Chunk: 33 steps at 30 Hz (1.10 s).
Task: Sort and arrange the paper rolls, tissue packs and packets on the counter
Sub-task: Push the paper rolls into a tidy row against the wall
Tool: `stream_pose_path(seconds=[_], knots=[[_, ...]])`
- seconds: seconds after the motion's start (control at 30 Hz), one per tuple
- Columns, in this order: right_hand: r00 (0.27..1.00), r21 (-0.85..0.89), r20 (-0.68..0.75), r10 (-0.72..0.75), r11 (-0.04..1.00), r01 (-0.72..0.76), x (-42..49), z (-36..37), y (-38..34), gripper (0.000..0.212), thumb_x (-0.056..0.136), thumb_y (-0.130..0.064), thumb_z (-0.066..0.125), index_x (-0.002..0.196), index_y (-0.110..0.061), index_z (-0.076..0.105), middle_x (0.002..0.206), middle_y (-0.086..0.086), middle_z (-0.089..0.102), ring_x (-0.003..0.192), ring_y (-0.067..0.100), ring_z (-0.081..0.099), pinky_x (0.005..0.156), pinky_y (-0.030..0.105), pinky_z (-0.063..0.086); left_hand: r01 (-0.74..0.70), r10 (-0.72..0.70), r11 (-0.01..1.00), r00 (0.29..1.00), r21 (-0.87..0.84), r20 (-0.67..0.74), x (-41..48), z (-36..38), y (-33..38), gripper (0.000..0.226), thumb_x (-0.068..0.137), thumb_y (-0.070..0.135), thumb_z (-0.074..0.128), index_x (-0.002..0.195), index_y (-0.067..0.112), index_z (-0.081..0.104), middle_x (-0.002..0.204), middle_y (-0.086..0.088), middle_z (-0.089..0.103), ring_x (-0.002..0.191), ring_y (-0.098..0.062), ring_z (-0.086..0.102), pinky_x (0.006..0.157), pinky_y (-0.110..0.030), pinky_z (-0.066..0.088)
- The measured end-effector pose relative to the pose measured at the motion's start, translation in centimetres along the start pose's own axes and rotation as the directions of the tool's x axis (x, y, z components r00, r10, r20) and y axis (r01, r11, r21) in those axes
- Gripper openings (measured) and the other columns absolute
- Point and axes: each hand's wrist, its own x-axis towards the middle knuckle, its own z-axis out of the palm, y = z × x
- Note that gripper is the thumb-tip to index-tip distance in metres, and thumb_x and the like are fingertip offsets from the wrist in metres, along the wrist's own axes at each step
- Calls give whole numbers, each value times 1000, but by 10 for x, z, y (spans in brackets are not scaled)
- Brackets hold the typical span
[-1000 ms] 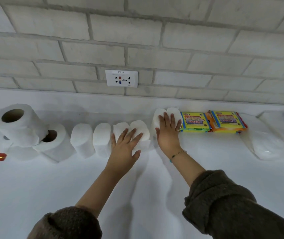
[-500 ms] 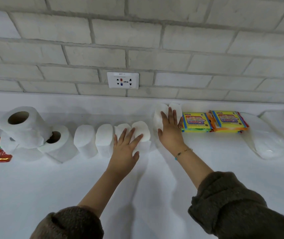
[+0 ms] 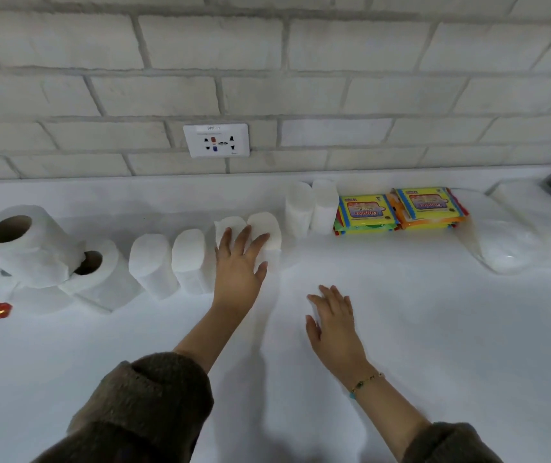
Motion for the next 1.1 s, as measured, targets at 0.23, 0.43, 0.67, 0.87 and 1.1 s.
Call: stream_pose_path(seconds=[0.23,0.43,0.67,0.87,1.1], knots=[[1000,-87,3,16,996,-15,0,1,-4,44,90,-34,28,125,-18,50,141,8,43,138,28,28,115,44,11,33,-32,998,999,-62,16,53,10,-3,44,90,23,54,133,26,46,149,-3,34,141,-34,13,115,-48,19],[1000,-66,-1,26,997,-26,0,0,-4,43,90,-33,29,124,-19,50,142,8,43,139,29,28,115,44,12,11,-8,997,999,-81,36,78,14,-1,46,87,20,59,131,24,48,147,-6,36,140,-36,15,113,-54,21],[1000,-75,0,-1,997,1,1,2,5,43,89,-34,30,124,-19,50,140,7,44,137,28,30,115,45,16,-31,31,996,999,-84,3,54,-23,5,52,88,30,55,138,29,41,153,-3,28,144,-30,9,112,-60,3],[997,36,-41,58,998,-56,4,3,1,36,88,-27,44,119,-15,58,140,11,45,137,30,30,114,50,9,9,-20,958,999,-285,-36,-32,-79,-25,28,88,26,50,113,24,64,134,1,52,133,-21,34,107,-26,20],[994,72,-106,19,997,-11,14,12,-90,34,86,-17,59,120,-19,56,135,5,48,130,26,37,115,53,5,177,-234,891,968,-418,-90,-88,-127,-84,24,89,16,56,104,31,66,120,14,55,118,-5,40,92,-8,28]])
